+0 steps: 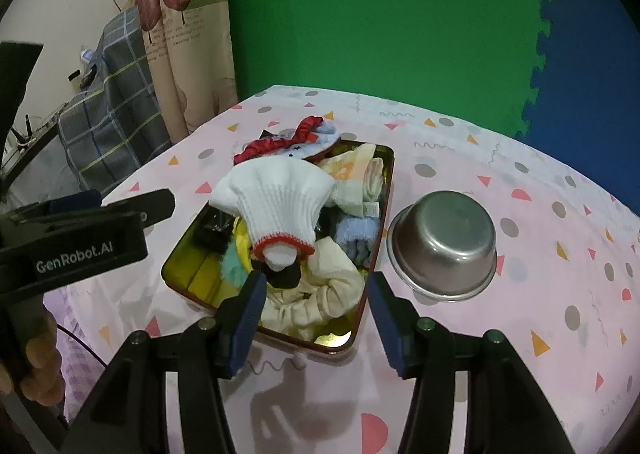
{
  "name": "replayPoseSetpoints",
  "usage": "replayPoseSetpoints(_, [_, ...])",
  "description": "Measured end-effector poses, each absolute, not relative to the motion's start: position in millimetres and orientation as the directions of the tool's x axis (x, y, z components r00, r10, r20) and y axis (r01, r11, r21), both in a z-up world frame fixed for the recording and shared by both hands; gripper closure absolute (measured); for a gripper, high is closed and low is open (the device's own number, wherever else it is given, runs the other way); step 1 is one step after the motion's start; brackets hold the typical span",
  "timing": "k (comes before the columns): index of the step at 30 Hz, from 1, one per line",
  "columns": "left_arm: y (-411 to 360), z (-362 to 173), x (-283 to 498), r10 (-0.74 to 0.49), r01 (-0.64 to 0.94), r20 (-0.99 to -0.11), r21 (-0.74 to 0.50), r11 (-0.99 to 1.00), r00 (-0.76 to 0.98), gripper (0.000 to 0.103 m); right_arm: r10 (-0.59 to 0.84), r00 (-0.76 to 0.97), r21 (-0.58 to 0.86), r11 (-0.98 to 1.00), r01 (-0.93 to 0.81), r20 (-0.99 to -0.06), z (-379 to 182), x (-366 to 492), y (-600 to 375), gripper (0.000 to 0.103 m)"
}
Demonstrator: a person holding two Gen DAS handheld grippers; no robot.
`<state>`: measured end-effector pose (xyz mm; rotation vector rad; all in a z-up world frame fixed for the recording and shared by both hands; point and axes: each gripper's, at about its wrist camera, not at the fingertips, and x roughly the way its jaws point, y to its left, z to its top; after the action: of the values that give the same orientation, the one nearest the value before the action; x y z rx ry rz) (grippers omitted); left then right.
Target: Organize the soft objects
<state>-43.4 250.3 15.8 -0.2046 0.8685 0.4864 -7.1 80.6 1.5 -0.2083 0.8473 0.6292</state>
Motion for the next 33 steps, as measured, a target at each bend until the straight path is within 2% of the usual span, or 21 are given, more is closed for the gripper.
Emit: replayPoseSetpoints(33, [242, 4, -37, 0.298, -0.462, -0.795, 0.025, 0.886, 0.528, 0.014, 0.44, 0.448, 0.11, 0.798, -0.593, -0.778, -8, -4, 78, 0.049])
